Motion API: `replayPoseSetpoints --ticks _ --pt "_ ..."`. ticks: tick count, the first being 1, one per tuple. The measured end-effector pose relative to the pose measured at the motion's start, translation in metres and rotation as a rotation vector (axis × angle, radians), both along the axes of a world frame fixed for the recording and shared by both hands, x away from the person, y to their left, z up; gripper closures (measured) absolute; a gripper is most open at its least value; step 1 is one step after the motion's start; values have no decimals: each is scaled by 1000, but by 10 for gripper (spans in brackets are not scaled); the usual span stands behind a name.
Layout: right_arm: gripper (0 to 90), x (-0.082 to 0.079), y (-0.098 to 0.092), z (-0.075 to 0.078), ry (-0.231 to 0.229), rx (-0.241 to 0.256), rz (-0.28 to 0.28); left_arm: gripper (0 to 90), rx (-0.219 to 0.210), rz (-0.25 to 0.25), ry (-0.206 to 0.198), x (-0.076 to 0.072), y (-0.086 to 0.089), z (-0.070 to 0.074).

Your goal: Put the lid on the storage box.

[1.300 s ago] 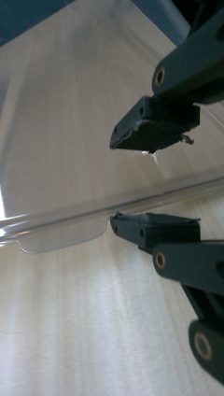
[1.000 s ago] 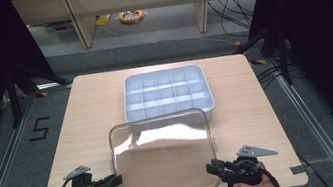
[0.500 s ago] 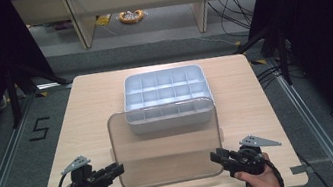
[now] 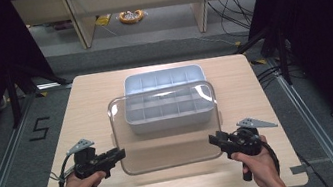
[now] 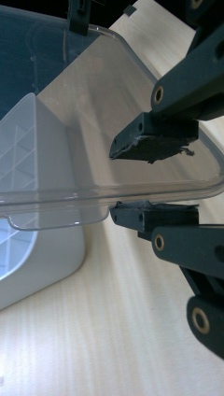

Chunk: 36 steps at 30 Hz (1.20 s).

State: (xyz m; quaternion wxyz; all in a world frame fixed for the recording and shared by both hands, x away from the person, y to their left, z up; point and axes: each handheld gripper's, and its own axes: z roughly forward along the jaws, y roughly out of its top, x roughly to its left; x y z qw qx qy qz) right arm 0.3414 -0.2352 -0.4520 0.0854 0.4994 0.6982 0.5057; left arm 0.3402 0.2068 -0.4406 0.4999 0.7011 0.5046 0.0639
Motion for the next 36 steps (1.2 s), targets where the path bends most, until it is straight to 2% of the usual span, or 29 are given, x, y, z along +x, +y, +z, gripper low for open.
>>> replayPoseSetpoints --ticks 2,3,4,7,9,10,11,12,13,15,17,21,23,25,26,27,29,30,31,33,34,35,36 --pt "583 5 1 6 6 4 -12 652 -4 -1 -2 6 -1 5" --pt "582 9 0 8 -20 -11 -10 652 -10 1 -1 10 -1 7" --pt "582 11 1 11 -14 7 -15 653 -4 2 -5 13 -2 10" --pt "579 21 0 21 -34 -8 -22 652 3 19 -14 23 -5 17" --pt "578 28 0 28 -34 8 -33 652 -5 25 -11 31 -7 21" --pt "577 33 -2 30 -53 3 -26 652 -5 24 -13 35 -8 24" --pt "577 36 -1 34 -40 18 -37 653 -4 27 -23 39 -9 27" --pt "576 42 -3 36 -57 6 -38 652 -5 25 -24 43 -9 30" --pt "575 44 -2 40 -40 18 -51 652 2 35 -28 46 -10 33" --pt "571 53 -3 44 -68 9 -52 653 5 36 -33 54 -12 38" --pt "571 60 -4 49 -70 17 -55 653 11 42 -32 62 -14 42" --pt "572 73 -3 55 -75 18 -74 651 35 58 -30 76 -19 45" --pt "568 81 -4 57 -81 16 -79 646 33 64 -29 83 -20 45" --pt "567 86 -2 60 -49 45 -98 646 29 74 -28 90 -21 46" --pt "566 92 -4 59 -78 18 -95 646 35 78 -30 94 -22 46" --pt "566 93 -2 61 -45 41 -110 646 39 88 -32 98 -23 46" --pt "565 98 -1 61 -38 42 -122 645 37 94 -28 105 -24 47" --pt "565 103 -2 60 -68 22 -113 646 36 101 -29 109 -24 47" --pt "564 106 -2 59 -72 19 -113 646 35 104 -24 113 -24 46" --pt "564 108 2 61 -33 41 -129 646 28 120 -19 120 -24 45" --pt "564 112 1 58 -67 16 -122 646 25 122 -16 123 -23 44" --pt "564 114 2 58 -58 17 -133 646 28 133 -15 126 -24 43" --pt "564 114 5 59 -30 35 -137 645 27 143 -15 130 -24 42"
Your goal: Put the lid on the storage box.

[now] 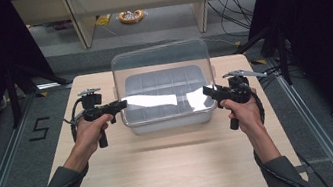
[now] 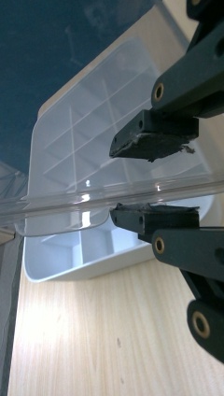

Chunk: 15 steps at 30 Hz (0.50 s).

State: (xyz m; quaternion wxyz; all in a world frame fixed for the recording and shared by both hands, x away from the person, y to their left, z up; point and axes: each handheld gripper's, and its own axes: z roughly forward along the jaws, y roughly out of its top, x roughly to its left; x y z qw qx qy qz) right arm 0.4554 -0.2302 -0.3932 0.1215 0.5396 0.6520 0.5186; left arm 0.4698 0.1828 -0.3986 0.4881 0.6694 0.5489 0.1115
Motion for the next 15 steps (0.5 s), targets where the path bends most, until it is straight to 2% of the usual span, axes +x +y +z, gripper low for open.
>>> replayPoseSetpoints --ticks 1,2,3,5,7,8,10,11,12,14,15 --pt "564 5 -1 -3 -30 -29 6 644 -4 6 6 3 0 -1" --pt "564 7 -1 -4 -26 -34 5 645 -3 10 8 6 0 -2" --pt "564 6 2 -4 5 -5 -10 645 -5 13 11 9 -1 -3" --pt "564 12 0 -8 -18 -24 -5 645 -5 19 14 14 -1 -4" --pt "564 12 3 -8 26 11 -21 645 0 25 16 17 -3 -5" --pt "564 15 1 -10 4 -13 -19 645 -3 24 15 18 -3 -6" --pt "564 16 2 -11 34 5 -30 645 9 30 21 20 -4 -7" --pt "564 18 2 -14 19 -13 -32 645 9 30 21 20 -4 -7" --pt "564 18 3 -14 33 1 -31 645 19 23 29 22 -3 -9" --pt "564 21 0 -18 2 -24 -19 643 5 36 34 24 -4 -11" --pt "564 22 1 -19 3 -26 -21 642 9 37 39 25 -4 -13"
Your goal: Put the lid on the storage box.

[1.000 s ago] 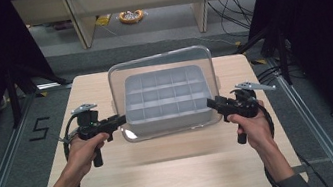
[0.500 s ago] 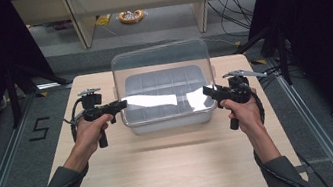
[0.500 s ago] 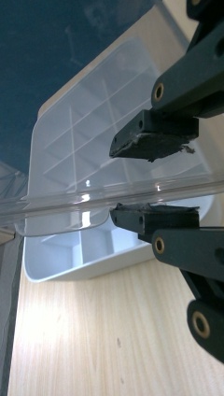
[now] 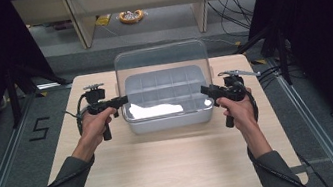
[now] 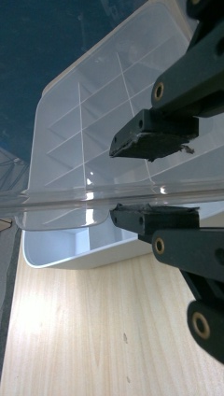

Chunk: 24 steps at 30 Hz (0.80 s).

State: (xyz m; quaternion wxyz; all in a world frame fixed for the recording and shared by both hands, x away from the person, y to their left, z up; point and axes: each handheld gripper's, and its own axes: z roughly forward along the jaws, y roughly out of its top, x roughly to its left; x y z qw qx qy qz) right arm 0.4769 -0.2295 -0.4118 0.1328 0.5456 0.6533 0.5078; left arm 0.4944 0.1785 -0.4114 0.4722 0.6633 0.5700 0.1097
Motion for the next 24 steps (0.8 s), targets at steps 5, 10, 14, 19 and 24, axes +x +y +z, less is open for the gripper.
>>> replayPoseSetpoints --ticks 5,10,14,19,24 --pt "564 2 2 -4 32 13 -15 638 -1 2 11 4 0 -5" --pt "562 6 2 -8 25 10 -9 629 7 -1 26 8 0 -9" --pt "561 6 3 -10 69 46 -31 617 -5 0 41 11 -1 -14" --pt "558 8 1 -17 73 57 -35 611 3 -6 53 13 -1 -18" --pt "555 12 -5 -25 64 46 -34 596 -26 -4 72 17 -4 -24"
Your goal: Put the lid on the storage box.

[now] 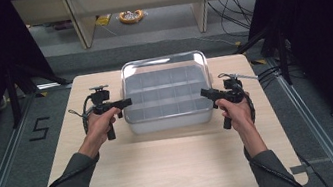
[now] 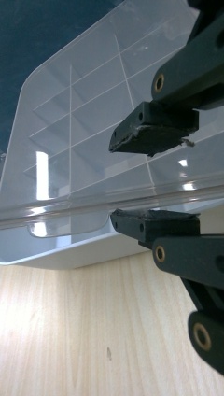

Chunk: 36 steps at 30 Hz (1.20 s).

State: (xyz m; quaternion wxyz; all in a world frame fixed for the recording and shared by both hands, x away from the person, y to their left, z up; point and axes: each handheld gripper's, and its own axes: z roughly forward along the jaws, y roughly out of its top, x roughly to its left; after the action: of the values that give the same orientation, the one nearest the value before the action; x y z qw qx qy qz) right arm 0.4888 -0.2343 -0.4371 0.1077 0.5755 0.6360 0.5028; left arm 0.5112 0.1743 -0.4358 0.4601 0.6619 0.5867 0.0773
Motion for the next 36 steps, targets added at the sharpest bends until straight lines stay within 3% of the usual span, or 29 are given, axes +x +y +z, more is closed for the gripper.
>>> replayPoseSetpoints --ticks 8,10,11,13,17,22,23,33,36 --pt "566 3 -1 -4 0 -25 -16 574 -25 2 4 1 1 -9" --pt "566 4 -1 -5 9 -20 -20 572 -25 2 2 1 1 -9" --pt "566 3 0 -6 29 9 -30 571 -25 4 -1 1 1 -10" --pt "565 3 2 -7 53 35 -44 564 -14 3 -7 1 -1 -9" --pt "563 4 2 -7 51 26 -49 544 18 -4 -18 0 -2 -9" --pt "547 4 3 -7 58 14 -41 532 29 -11 -28 -1 -3 -9" --pt "540 6 1 -10 21 -26 -28 527 34 -12 -30 -2 -4 -9" --pt "530 8 1 -12 33 -22 -35 508 46 -2 -41 -4 -7 -9" --pt "532 6 3 -11 64 13 -48 506 54 -7 -45 -5 -7 -9"
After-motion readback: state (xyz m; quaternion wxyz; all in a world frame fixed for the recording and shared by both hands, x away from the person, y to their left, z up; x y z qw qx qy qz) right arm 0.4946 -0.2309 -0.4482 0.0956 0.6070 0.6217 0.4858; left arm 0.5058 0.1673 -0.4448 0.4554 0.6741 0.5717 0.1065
